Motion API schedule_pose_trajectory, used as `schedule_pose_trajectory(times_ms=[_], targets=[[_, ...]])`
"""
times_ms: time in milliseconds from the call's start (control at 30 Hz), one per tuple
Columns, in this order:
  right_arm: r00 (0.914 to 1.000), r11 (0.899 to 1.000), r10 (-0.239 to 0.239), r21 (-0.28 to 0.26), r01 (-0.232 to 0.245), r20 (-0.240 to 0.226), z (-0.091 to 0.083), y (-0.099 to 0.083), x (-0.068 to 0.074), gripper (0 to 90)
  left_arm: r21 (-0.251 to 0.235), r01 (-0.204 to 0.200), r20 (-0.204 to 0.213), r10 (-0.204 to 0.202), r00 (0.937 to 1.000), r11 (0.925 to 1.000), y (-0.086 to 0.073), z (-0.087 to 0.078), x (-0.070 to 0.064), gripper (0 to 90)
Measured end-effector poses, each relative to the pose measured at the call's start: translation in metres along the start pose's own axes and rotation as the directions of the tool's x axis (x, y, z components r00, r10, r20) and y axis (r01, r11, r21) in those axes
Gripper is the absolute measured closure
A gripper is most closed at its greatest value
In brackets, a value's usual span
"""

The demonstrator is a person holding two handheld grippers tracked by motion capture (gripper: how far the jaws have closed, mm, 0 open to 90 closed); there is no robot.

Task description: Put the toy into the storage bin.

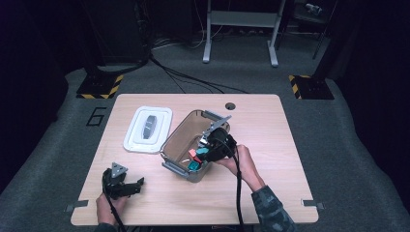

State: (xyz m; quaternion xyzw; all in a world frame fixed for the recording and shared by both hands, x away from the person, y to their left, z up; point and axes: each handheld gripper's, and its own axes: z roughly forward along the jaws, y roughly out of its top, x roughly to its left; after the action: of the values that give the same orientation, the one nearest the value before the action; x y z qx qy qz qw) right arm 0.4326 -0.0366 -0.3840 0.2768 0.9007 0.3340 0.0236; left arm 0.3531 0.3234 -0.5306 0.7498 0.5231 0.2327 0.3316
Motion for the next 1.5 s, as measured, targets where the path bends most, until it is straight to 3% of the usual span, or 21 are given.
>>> schedule_pose_trajectory(times_ms=[333, 467, 633, 667, 700, 933, 1167, 1267, 1500], targets=[[0.9996, 1.0, -0.023, 0.007, 0.023, -0.014, 0.0, -0.005, 0.001, 56.2, 0.0, 0.0, 0.0, 0.0, 1.0, 1.0, 0.0, 0.0, 0.0, 12.6], [0.9999, 1.0, -0.016, 0.005, 0.016, -0.006, -0.002, -0.006, 0.002, 39.4, 0.001, 0.001, 0.001, -0.001, 1.0, 1.0, 0.0, 0.0, 0.0, 12.6], [0.9997, 0.999, 0.005, -0.052, -0.004, 0.023, -0.012, -0.009, -0.001, 20.6, 0.0, 0.001, 0.001, -0.001, 1.0, 1.0, 0.0, 0.0, 0.0, 12.6], [0.9997, 0.999, 0.005, -0.052, -0.004, 0.023, -0.012, -0.009, -0.001, 20.6, 0.0, 0.001, 0.001, -0.001, 1.0, 1.0, 0.0, 0.0, 0.0, 12.6], [0.999, 0.996, 0.027, -0.081, -0.024, 0.035, -0.017, -0.012, -0.003, 15.4, -0.001, 0.001, 0.0, -0.001, 1.0, 1.0, 0.0, 0.0, 0.0, 12.6], [0.9957, 0.988, 0.059, -0.146, -0.049, 0.071, -0.033, -0.027, -0.012, 8.1, 0.001, 0.001, 0.0, -0.001, 1.0, 1.0, 0.0, 0.0, 0.0, 12.6], [0.9911, 0.982, 0.089, -0.174, -0.071, 0.099, -0.04, -0.046, -0.019, 2.7, 0.001, 0.001, 0.001, -0.001, 1.0, 1.0, 0.0, 0.0, 0.0, 12.6], [0.9865, 0.978, 0.121, -0.183, -0.1, 0.11, -0.043, -0.058, -0.024, 1.0, -0.001, 0.001, 0.0, -0.001, 1.0, 1.0, 0.0, 0.0, 0.0, 12.6], [0.9657, 0.967, 0.198, -0.192, -0.165, 0.168, -0.046, -0.091, -0.039, 0.1, -0.003, 0.008, -0.001, -0.008, 1.0, 1.0, 0.0, 0.0, 0.0, 12.7]])
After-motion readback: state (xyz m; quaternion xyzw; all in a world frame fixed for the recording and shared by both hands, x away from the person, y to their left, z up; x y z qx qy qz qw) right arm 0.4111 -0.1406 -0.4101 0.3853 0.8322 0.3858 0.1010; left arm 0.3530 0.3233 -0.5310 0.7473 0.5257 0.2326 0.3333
